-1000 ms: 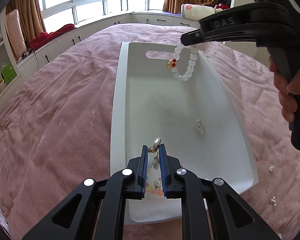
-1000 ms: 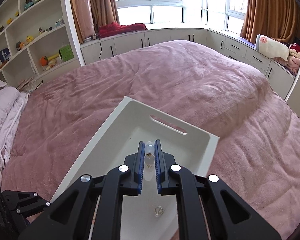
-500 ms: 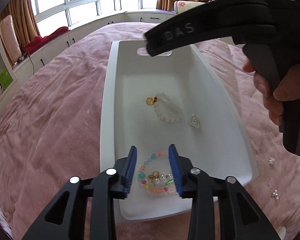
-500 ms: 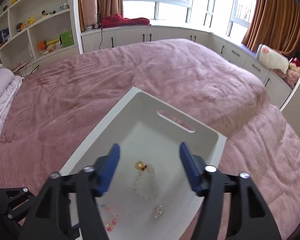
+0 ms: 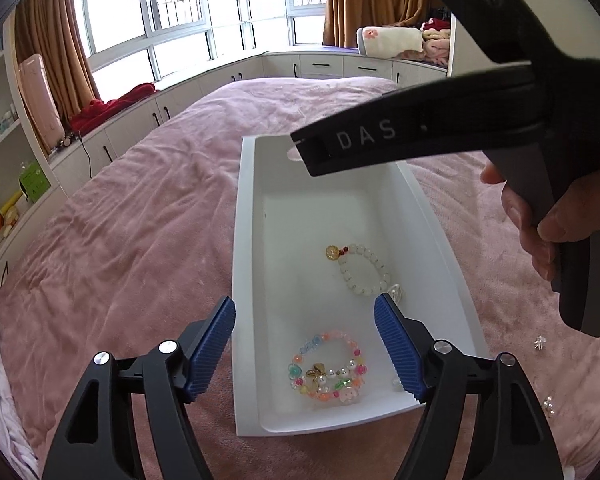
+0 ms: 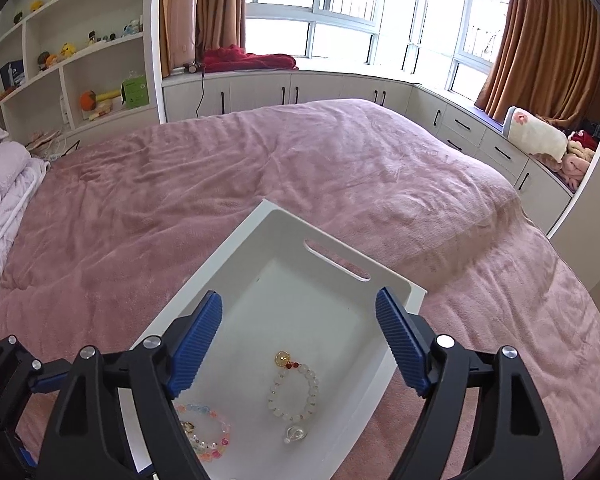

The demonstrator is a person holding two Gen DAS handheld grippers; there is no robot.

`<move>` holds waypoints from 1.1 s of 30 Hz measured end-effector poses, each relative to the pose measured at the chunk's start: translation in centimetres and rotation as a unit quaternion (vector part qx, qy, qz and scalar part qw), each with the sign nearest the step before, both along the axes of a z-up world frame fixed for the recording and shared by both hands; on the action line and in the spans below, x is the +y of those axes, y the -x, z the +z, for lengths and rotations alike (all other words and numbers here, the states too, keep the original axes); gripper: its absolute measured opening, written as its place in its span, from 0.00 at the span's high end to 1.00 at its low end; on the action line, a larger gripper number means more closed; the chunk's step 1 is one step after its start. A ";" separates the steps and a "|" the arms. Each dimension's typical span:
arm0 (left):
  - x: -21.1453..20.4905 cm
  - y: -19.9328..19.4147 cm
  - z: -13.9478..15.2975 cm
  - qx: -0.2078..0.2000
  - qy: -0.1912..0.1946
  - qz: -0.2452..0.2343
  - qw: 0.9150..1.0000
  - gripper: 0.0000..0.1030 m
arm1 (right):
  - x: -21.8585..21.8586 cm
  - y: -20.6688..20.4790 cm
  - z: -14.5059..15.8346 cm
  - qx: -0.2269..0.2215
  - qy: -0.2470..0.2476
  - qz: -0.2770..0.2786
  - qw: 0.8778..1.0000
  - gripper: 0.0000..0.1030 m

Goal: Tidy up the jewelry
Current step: 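Open both tools to drop the earring and bracelet into the white box, then move both open tools back over the pearl earrings and silver star charm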

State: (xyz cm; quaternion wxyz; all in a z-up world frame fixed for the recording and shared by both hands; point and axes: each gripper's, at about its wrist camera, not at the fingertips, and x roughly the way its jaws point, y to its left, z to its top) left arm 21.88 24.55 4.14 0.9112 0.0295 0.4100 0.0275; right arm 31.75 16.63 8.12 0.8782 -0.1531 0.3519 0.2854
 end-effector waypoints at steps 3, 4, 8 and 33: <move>-0.4 0.7 1.2 -0.014 -0.002 0.004 1.000 0.24 | -1.4 0.3 1.0 -0.003 -0.010 -0.005 1.000 0.23; -0.4 0.9 1.6 -0.018 -0.001 0.005 1.000 0.23 | -2.0 0.4 1.3 -0.006 -0.012 -0.007 1.000 0.23; -1.5 1.8 2.8 -0.034 0.006 0.008 0.999 0.13 | -5.7 1.2 2.9 -0.016 -0.024 -0.018 0.999 0.20; -22.3 12.2 -2.1 -0.035 0.036 -0.176 0.983 0.09 | -28.7 11.2 -5.3 0.033 0.012 -0.057 0.998 0.18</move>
